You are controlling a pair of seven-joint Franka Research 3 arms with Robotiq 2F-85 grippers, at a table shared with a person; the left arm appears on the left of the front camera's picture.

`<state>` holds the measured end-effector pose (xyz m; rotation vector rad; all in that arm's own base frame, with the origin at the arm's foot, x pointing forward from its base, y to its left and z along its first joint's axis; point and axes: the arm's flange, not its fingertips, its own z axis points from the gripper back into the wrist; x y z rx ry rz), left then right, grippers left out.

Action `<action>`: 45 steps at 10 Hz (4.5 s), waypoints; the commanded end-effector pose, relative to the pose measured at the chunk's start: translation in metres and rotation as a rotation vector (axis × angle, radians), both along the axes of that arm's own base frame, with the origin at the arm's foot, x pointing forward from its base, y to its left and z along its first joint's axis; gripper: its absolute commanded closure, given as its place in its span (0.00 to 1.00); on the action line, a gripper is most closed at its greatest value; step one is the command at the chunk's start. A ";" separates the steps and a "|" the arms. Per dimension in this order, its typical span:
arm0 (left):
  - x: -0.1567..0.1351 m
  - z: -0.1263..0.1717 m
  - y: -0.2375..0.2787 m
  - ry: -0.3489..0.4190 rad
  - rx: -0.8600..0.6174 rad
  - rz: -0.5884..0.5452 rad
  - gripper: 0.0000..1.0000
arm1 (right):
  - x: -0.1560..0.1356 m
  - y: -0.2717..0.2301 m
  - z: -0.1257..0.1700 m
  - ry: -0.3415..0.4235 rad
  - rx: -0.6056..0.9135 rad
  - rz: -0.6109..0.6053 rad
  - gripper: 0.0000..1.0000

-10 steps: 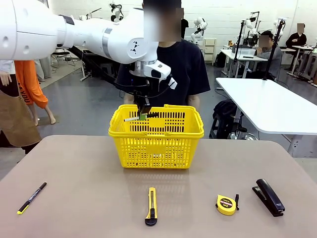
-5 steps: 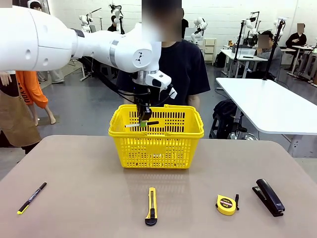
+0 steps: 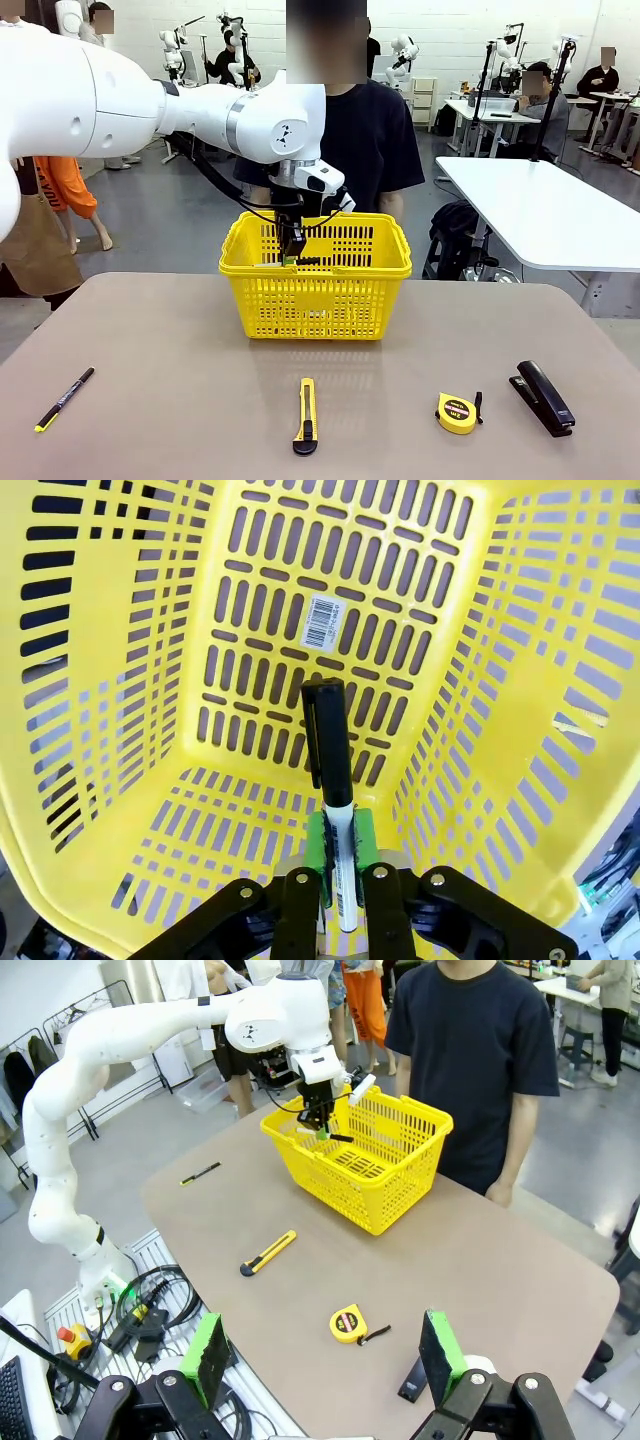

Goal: Place the items the person wants into the basket.
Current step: Pick up the item the person points to and place it in the Market Basket.

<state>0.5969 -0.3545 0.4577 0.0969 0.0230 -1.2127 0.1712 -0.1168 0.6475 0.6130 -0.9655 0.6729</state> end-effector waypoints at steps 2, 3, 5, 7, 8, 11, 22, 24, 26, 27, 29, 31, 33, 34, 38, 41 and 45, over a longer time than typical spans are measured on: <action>0.004 0.004 0.003 -0.022 -0.011 -0.043 0.63 | 0.001 0.001 -0.002 0.000 0.003 0.002 0.00; 0.004 0.004 0.003 -0.022 -0.011 -0.044 0.52 | 0.001 0.001 -0.002 0.000 0.003 0.002 0.00; 0.003 0.005 0.003 -0.023 -0.010 -0.045 0.33 | 0.001 0.001 -0.002 0.000 0.003 0.002 0.00; 0.003 0.005 0.003 -0.021 -0.012 -0.040 0.13 | 0.001 0.001 -0.002 0.000 0.003 0.002 0.00; 0.003 0.005 0.003 -0.019 -0.012 -0.039 0.05 | 0.001 0.001 -0.002 0.000 0.003 0.002 0.00; 0.004 0.006 0.003 -0.017 -0.016 -0.036 0.00 | 0.001 0.001 -0.002 0.000 0.003 0.002 0.00; -0.191 0.101 0.174 -0.214 -0.220 0.253 0.00 | 0.001 0.001 -0.002 0.000 0.003 0.002 0.00; -0.190 0.103 0.191 -0.204 -0.225 0.299 0.00 | 0.001 0.001 -0.002 0.000 0.003 0.002 0.00; -0.179 0.103 0.195 -0.195 -0.224 0.338 0.00 | 0.001 0.001 -0.002 0.000 0.003 0.002 0.00; -0.191 0.106 0.199 -0.194 -0.206 0.311 0.00 | 0.001 0.001 -0.002 0.000 0.003 0.002 0.00; -0.191 0.106 0.199 -0.194 -0.206 0.311 0.00 | 0.001 0.001 -0.002 0.000 0.003 0.002 0.00; -0.191 0.106 0.199 -0.194 -0.206 0.311 0.00 | 0.001 0.001 -0.002 0.000 0.003 0.002 0.00; -0.191 0.106 0.199 -0.194 -0.206 0.311 0.00 | 0.001 0.001 -0.002 0.000 0.003 0.002 0.00; -0.191 0.106 0.199 -0.194 -0.206 0.311 0.00 | 0.001 0.001 -0.002 0.000 0.003 0.002 0.00; -0.199 0.106 0.208 -0.160 -0.293 0.243 0.00 | 0.001 0.001 -0.002 0.000 0.003 0.002 0.00; -0.247 0.167 0.281 -0.073 -0.480 0.077 0.00 | 0.001 0.001 -0.002 0.000 0.003 0.002 0.00; -0.304 0.206 0.380 -0.205 -0.692 0.049 0.00 | 0.001 0.001 -0.002 0.000 0.003 0.002 0.00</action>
